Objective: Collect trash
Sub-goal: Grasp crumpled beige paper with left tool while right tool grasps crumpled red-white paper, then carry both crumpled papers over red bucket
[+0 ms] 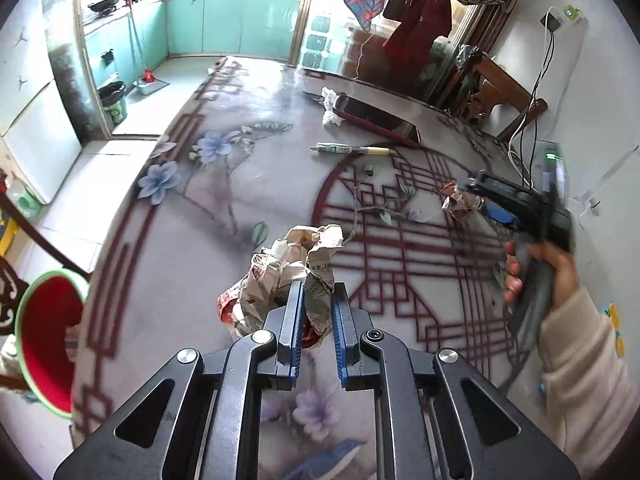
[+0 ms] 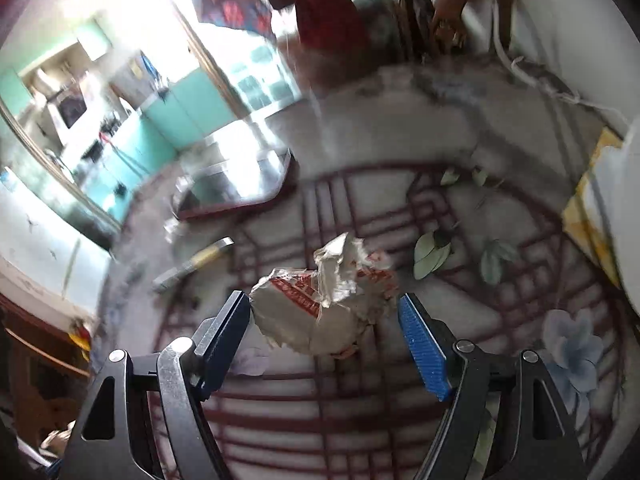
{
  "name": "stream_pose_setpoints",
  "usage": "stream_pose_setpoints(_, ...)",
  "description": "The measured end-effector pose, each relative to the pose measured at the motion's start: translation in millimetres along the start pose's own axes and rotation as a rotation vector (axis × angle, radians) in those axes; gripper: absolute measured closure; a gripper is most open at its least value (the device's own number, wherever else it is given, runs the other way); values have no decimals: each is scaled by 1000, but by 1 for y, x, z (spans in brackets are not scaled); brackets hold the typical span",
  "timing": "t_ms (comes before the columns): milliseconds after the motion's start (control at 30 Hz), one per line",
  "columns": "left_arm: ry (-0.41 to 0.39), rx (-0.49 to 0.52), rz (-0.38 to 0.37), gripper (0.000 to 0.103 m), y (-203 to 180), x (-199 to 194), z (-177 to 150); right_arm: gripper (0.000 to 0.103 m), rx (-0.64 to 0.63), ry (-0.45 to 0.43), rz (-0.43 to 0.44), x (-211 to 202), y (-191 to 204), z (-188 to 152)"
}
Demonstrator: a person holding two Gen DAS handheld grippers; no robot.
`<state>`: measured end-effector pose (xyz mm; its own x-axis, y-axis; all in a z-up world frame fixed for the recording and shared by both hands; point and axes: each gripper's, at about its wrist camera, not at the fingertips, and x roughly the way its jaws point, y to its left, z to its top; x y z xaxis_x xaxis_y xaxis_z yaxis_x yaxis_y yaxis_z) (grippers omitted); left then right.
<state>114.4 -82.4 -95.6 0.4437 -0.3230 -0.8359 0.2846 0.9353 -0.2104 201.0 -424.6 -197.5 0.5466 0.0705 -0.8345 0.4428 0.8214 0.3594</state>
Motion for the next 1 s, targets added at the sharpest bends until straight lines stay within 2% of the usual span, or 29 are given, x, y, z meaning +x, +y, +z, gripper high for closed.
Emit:
stream_pose_setpoints(33,-3,-4,2,90,3,-3,-2,52,14,16,2,3,-1,-1)
stream_pose_setpoints(167,-21,-16,24,90,18,-20,-11,66,9,-26,7,-16,1,-9)
stream_pose_setpoints(467,-19,-52,45,90,53,-32,-30,66,-158,-111,-51,-107,48,-55)
stream_pose_setpoints(633,-41,-56,41,90,69,-43,-39,66,-244,-118,-34,-145,88,-94)
stream_pose_setpoints(1000,-38,-87,49,90,129,-61,-62,66,-373,-82,32,-166,183,-165)
